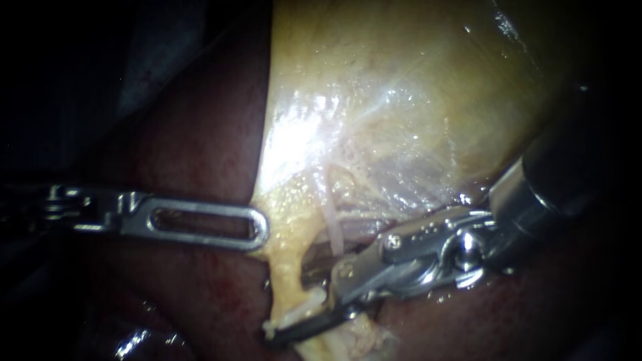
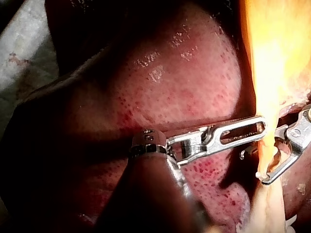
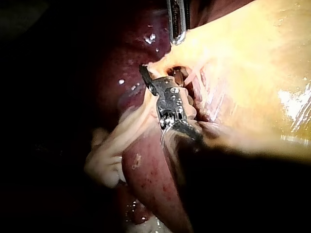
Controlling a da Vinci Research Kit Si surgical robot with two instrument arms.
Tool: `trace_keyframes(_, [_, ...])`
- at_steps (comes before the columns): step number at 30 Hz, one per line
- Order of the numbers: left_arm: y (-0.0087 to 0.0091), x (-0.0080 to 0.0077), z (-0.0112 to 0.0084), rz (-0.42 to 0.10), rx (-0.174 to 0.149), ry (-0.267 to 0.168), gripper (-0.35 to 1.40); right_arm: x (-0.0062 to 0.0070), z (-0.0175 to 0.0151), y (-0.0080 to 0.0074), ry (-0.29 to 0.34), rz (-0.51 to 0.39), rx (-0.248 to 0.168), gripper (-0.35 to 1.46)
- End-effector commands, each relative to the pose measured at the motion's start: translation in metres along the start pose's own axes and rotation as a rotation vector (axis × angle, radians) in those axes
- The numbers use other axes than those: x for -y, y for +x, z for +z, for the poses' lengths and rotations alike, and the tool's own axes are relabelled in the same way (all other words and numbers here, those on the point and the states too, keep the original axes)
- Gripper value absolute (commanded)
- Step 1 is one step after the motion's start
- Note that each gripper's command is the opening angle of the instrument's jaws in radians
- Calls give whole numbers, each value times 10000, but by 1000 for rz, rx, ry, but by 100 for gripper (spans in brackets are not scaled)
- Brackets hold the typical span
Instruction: Going back first clip left tube
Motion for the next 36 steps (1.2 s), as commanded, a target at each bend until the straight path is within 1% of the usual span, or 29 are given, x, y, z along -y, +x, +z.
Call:
trace_keyframes(1, [0, 1, 1, 1, 0, -1, -35, 0, 2, 0, -1, 0, 1, 51])
trace_keyframes(11, [0, 1, 1, 1, 0, -1, -35, 0, 2, 2, -2, -3, 0, 51])
trace_keyframes(14, [1, 2, 1, 1, 0, -1, -35, 3, -1, 5, -29, -1, -14, 51])
trace_keyframes(16, [1, 2, 1, 1, 0, -1, -35, 6, -3, 7, -54, 6, -6, 51])
trace_keyframes(20, [1, 2, 1, 1, 0, -1, -35, 12, -9, 10, -104, 30, 22, 51])
trace_keyframes(24, [1, 3, 1, 1, 0, -1, -35, 15, -14, 13, -132, 50, 24, 51])
trace_keyframes(31, [1, 3, 1, 1, 0, -1, -35, 19, -20, 9, -152, 63, 18, 52])
trace_keyframes(36, [1, 4, 1, 1, 0, -1, -35, 26, -22, 10, -150, 63, 18, 52])
